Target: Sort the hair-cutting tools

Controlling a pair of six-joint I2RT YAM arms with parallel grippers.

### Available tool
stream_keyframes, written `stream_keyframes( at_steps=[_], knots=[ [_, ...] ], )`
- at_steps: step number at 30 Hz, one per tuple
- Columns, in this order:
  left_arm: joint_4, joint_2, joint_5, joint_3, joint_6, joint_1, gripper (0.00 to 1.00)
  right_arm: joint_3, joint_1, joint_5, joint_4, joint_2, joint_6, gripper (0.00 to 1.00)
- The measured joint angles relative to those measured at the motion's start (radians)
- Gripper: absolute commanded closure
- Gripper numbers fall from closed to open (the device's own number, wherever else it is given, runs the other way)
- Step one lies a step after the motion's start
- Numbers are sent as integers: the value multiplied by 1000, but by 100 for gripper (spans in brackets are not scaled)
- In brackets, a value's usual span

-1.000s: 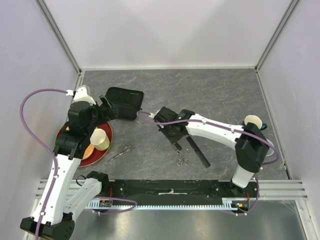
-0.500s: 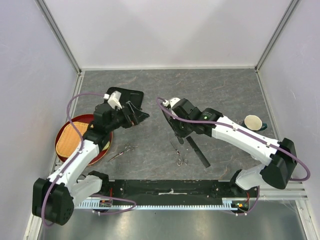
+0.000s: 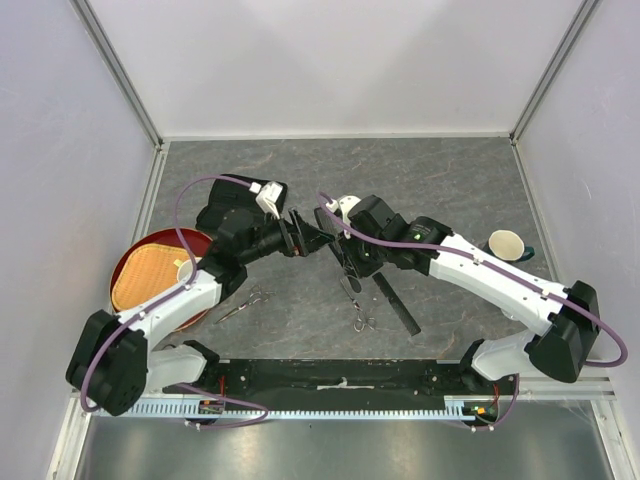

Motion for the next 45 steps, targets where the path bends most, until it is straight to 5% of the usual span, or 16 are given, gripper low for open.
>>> stream_keyframes(
  at_steps=[7,11,15,16,20,23,29,36,45],
  knots=[
    [26,63,-2,24,-19,-31,40,0,0,-43,11,-11,1,85],
    [50,90,3,49,-26,-51,75,0,0,-55,14,-12,1,85],
    [59,98,8,60,-32,-62,98,0,0,-55,16,-12,3,83],
    [59,97,8,63,-34,-63,98,0,0,-53,17,-12,3,81],
    [43,97,-4,82,-30,-69,98,0,-2,-47,24,-14,12,45],
    [-3,80,-41,82,-16,-69,98,0,-2,-33,29,-17,18,29],
    [-210,-14,-222,118,43,-70,98,0,-2,39,48,-44,34,22],
    [-565,-170,-605,237,85,-69,98,0,-37,135,179,-11,153,22],
    [-912,-381,-970,347,139,-69,98,59,-83,81,517,401,360,17]
  ],
)
